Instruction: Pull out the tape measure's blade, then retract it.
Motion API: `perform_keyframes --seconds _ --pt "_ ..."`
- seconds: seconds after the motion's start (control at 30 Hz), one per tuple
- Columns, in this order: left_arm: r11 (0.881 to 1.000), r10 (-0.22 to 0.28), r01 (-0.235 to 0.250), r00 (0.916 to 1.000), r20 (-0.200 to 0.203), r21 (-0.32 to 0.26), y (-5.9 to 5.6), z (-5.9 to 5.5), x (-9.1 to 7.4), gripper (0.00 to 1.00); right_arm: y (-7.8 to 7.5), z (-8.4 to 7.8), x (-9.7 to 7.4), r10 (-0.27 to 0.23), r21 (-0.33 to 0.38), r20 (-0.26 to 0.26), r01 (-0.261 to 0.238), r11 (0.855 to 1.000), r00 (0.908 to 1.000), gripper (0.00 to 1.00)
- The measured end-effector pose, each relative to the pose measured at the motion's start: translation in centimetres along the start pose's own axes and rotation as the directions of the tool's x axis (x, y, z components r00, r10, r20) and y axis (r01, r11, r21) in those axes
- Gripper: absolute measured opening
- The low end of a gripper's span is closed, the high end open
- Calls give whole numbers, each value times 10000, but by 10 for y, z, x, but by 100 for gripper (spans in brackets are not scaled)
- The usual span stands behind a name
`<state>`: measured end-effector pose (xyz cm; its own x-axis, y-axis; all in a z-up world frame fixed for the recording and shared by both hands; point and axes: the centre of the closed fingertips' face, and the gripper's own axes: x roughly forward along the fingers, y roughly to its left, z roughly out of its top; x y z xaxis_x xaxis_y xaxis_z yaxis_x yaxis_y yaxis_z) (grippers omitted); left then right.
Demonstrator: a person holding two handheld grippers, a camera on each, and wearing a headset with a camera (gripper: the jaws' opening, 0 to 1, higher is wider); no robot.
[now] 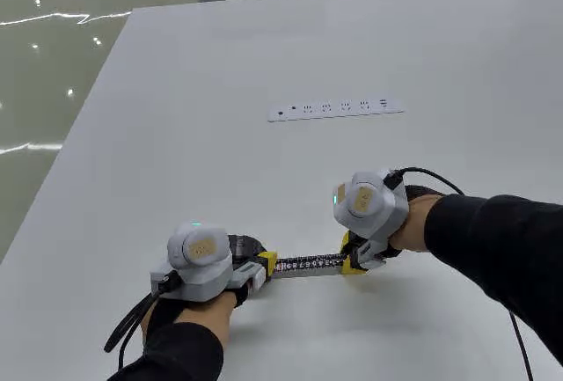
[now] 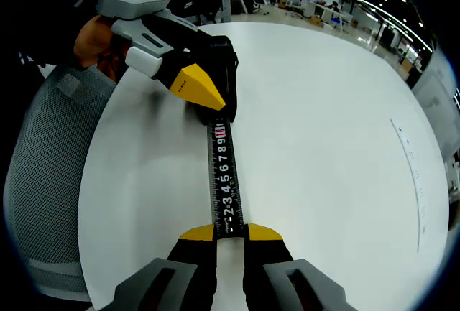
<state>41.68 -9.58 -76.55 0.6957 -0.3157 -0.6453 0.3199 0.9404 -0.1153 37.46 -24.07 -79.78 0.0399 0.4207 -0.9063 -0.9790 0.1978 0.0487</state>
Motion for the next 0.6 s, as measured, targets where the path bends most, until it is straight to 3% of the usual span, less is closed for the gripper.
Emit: perform_keyframes --seconds 0.6 --pt "10000 -24 23 10000 -17 -11 0 0 0 58 1 6 3 -43 88 57 42 10000 10000 9"
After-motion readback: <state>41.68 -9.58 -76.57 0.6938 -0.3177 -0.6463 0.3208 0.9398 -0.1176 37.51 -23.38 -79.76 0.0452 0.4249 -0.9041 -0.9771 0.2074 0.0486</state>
